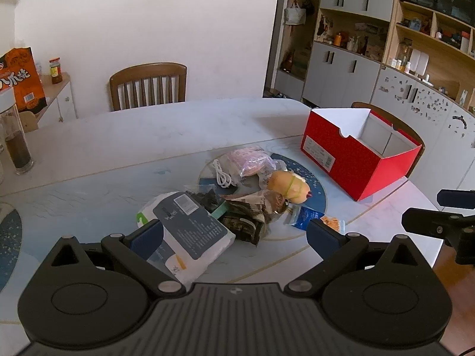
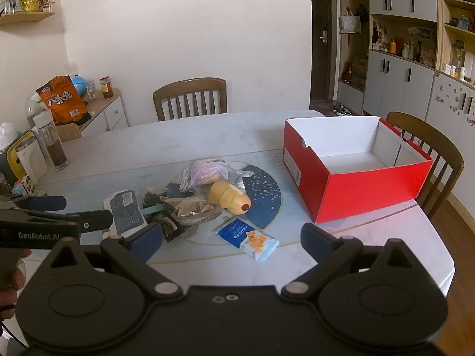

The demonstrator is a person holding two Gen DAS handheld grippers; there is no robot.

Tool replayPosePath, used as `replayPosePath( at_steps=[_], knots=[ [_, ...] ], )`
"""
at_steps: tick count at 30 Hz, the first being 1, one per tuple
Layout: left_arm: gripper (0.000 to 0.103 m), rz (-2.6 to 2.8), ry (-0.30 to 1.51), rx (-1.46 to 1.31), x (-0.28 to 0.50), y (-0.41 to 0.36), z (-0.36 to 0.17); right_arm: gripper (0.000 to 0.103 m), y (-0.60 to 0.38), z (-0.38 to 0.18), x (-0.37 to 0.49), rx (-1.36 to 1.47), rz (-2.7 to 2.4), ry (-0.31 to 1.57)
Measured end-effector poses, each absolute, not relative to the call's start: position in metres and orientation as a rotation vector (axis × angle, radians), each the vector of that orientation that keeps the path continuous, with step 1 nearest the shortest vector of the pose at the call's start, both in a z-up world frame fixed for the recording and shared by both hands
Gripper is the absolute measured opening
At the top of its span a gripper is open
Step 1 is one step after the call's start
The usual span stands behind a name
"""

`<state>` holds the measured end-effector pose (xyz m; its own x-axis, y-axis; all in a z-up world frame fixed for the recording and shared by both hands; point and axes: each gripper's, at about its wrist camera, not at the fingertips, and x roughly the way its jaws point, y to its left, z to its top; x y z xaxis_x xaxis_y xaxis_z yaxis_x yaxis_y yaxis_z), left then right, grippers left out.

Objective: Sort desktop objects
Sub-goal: 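Move both tools toward the snack pile on the table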

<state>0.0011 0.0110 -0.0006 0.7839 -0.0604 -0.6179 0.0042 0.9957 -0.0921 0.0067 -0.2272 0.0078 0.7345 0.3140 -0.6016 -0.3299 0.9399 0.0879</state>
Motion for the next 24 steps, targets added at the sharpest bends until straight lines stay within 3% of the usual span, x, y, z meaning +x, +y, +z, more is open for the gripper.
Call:
replayPosePath(
  at_steps=[24],
  knots=[
    [0.103, -0.003, 0.686, -0.103, 0.012, 0.016, -0.003, 0.097, -0.224, -0.003, 0.024, -0.039, 0.406, 0.663]
  ],
)
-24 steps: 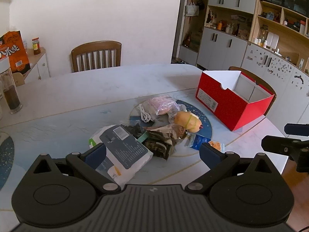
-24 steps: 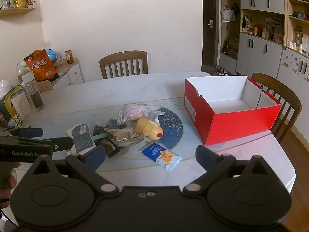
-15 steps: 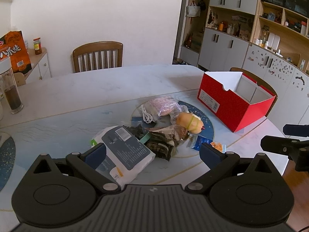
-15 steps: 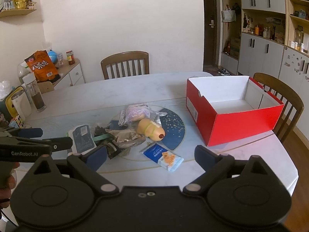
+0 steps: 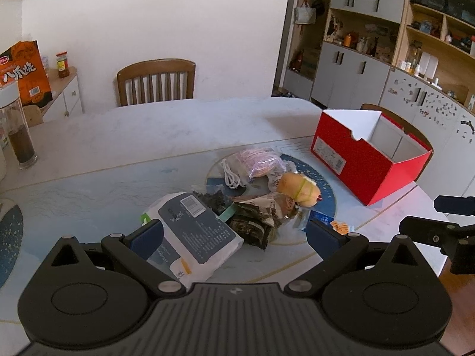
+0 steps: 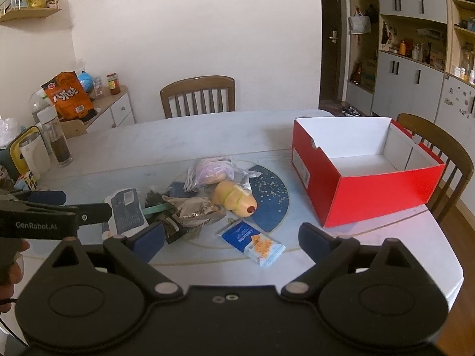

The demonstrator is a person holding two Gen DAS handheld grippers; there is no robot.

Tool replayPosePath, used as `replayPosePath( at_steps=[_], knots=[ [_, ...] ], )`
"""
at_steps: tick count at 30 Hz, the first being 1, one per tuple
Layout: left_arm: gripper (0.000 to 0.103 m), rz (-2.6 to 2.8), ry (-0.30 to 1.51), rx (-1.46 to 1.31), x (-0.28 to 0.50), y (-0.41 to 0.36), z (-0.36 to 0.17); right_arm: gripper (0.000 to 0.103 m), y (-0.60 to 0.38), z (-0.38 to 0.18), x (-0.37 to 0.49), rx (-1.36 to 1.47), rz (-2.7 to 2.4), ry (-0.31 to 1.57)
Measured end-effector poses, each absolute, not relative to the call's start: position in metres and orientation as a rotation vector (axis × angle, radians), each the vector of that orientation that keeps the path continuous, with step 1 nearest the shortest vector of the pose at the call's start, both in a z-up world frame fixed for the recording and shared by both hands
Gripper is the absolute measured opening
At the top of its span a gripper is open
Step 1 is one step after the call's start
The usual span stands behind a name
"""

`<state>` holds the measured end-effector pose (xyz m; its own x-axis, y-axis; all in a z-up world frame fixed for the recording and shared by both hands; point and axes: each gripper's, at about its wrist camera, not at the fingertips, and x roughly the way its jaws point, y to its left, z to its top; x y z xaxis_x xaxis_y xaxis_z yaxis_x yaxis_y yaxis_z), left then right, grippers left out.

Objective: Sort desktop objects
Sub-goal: 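Move both tools toward the snack pile on the table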

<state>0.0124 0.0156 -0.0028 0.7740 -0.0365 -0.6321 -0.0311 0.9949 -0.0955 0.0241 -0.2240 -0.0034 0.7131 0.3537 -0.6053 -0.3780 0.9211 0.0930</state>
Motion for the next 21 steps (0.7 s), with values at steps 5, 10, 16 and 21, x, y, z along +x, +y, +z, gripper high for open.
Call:
replayPosePath(
  at_steps=[5, 10, 16, 21],
  knots=[
    [0.103, 0.034, 0.705, -0.115, 0.02, 0.018, -0.008, 0.096, -0.224, -0.012, 0.039, -0.035, 0.433, 0.686],
    [0.103, 0.071, 0.719, -0.128, 0.032, 0.02, -0.012, 0.096, -0.223, -0.016, 0.055, -0.048, 0.463, 0.681],
    [0.103, 0.126, 0.742, -0.144, 0.048, 0.023, -0.025, 0.094, -0.222, -0.025, 0.081, -0.064, 0.494, 0.685],
    [0.103, 0.168, 0.765, -0.155, 0.06, 0.027, -0.034, 0.093, -0.215, -0.033, 0.106, -0.075, 0.516, 0.691]
  ],
)
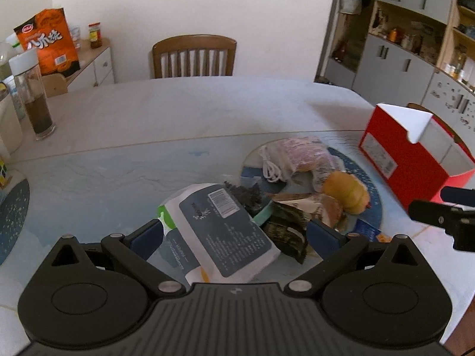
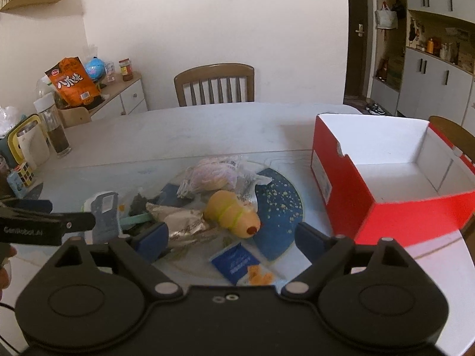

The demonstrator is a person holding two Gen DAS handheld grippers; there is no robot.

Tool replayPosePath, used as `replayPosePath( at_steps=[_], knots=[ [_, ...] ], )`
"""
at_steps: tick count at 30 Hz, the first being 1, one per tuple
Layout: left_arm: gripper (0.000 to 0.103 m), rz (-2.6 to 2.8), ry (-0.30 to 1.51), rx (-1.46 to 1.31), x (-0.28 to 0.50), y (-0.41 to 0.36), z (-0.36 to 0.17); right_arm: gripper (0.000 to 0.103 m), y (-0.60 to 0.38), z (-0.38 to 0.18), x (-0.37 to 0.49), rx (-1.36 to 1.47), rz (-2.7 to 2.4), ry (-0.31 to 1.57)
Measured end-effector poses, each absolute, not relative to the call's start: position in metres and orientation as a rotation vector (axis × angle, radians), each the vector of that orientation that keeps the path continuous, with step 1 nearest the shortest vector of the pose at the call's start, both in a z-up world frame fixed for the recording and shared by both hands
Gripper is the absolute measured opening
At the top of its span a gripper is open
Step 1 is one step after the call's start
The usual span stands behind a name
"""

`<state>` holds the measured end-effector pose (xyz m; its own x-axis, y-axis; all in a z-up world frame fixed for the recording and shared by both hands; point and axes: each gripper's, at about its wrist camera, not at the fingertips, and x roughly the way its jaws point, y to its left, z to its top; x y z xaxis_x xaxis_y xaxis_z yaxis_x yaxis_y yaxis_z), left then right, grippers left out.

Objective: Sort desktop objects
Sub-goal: 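Move both tools toward the snack pile on the table, then grasp the grey tissue pack with the left tool while the right tool grasps the yellow toy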

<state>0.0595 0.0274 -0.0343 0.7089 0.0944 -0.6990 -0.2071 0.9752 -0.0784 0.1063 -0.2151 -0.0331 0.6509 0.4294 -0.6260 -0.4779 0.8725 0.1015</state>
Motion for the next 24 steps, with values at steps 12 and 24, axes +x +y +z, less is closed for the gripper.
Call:
replayPosePath(
  at_steps=[12, 24],
  knots=[
    [0.103, 0.264, 0.841, -0.167, 0.094, 0.043, -0.063, 0.088, -0.196, -0.061, 0.155, -0.108, 0.569, 0.744],
    [0.103, 0.275, 0.902, -0.208, 0.113, 0.054, -0.084, 0.086, -0.177, -0.081, 0.191, -0.131, 0.594, 0.787]
  ],
)
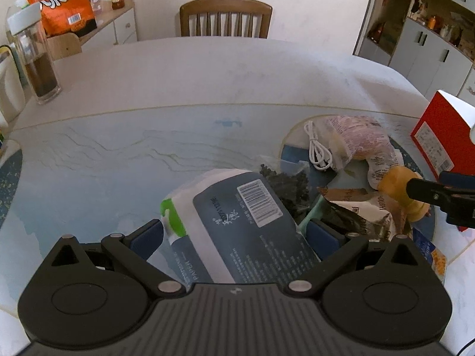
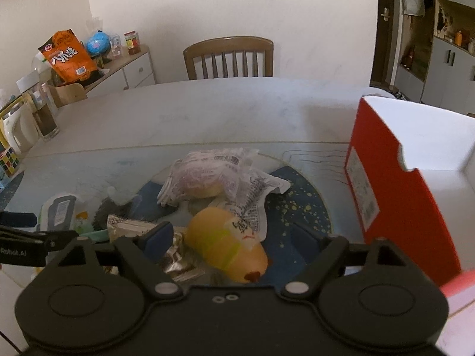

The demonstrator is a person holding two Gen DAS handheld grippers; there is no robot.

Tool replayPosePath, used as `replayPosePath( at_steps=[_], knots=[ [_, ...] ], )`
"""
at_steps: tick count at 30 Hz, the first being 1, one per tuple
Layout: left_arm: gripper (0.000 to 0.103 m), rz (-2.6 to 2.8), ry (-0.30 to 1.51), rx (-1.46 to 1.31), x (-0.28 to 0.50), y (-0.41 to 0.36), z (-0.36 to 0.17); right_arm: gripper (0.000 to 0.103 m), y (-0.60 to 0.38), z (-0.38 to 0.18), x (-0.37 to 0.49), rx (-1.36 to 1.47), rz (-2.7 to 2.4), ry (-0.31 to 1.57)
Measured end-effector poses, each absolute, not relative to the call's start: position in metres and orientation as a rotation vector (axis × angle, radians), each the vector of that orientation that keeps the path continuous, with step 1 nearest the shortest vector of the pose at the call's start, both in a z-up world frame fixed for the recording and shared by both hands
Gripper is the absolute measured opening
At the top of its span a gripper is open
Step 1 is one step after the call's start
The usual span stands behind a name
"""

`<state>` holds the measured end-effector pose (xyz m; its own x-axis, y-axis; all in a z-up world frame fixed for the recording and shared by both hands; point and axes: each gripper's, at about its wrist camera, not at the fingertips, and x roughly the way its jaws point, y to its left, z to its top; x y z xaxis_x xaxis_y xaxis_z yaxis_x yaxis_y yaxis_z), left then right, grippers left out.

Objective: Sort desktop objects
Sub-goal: 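Grasp the grey tissue pack with the left tool while the right tool grasps the yellow toy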

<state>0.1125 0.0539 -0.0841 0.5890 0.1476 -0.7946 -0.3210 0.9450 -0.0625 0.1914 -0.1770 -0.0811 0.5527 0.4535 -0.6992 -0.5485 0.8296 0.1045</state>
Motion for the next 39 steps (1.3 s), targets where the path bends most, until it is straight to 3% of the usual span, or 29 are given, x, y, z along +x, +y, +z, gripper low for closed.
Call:
replayPosePath(
  at_steps=[12, 18, 31, 39],
  knots=[
    [0.102, 0.256, 0.929, -0.278, 0.119, 0.065, -0.099, 0.075, -0.169, -0.1, 0.206, -0.132, 0.63, 0.859],
    [0.094, 0.251, 0.936, -0.303, 0.12, 0.067, -0.098, 0.064, -0.165, -0.1, 0.205, -0.133, 0.639, 0.872],
    [0.07, 0.239, 0.908, -0.325, 0.112, 0.068, -0.09, 0.061, -0.171, -0.086, 0.198, -0.136, 0.587, 0.846],
    [0.068, 0.227, 0.868, -0.33, 0.097, 0.069, -0.077, 0.061, -0.18, -0.073, 0.183, -0.13, 0.555, 0.822]
  ],
)
